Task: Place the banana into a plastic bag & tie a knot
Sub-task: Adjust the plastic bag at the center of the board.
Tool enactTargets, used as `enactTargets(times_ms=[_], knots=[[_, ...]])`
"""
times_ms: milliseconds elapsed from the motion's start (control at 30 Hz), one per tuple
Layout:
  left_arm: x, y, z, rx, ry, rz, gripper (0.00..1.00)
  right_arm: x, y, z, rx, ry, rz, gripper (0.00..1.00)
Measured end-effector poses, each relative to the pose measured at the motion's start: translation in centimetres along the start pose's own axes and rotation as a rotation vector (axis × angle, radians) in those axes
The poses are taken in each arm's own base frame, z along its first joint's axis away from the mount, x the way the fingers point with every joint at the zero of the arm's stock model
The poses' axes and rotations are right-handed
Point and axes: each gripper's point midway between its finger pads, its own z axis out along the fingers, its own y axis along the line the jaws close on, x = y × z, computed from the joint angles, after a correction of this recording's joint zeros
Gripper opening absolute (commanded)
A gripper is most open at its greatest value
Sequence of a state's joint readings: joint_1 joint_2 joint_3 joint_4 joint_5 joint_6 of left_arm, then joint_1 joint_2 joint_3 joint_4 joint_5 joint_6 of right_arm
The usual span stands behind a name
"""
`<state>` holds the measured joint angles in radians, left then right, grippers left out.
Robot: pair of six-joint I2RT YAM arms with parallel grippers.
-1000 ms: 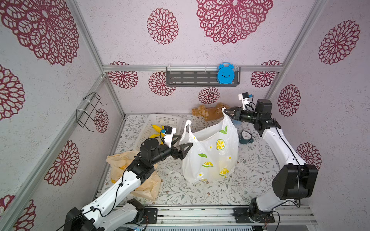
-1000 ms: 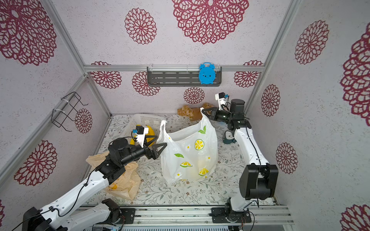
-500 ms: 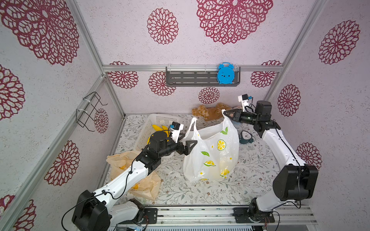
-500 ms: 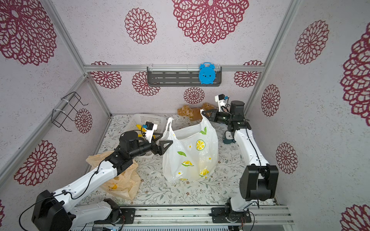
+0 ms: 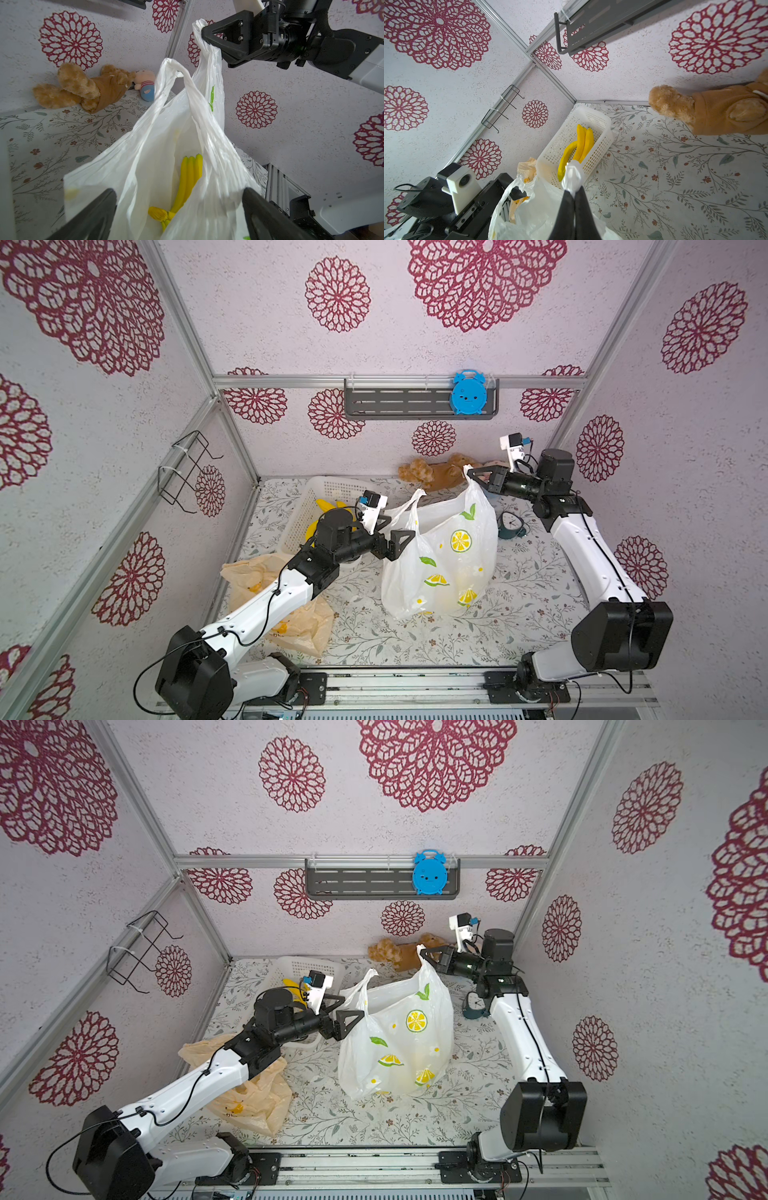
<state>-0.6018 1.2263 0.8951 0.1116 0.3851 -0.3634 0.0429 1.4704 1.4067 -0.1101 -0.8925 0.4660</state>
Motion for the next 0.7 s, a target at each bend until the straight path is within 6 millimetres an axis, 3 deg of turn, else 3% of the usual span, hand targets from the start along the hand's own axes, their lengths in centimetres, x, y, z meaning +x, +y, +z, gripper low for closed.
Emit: enactTargets(times_ms=[267, 700], knots=[[-0.5, -2.1, -1.4, 0.085, -0.007, -0.005, 0.97, 0.2, -0.2, 0.0, 0.002, 0.003, 0.004, 0.0], [-1.2, -3.5, -2.6, 0.123, -0.007, 0.026, 0.97, 0.3, -0.2, 0.1, 0.002, 0.004, 0.006, 0.0]])
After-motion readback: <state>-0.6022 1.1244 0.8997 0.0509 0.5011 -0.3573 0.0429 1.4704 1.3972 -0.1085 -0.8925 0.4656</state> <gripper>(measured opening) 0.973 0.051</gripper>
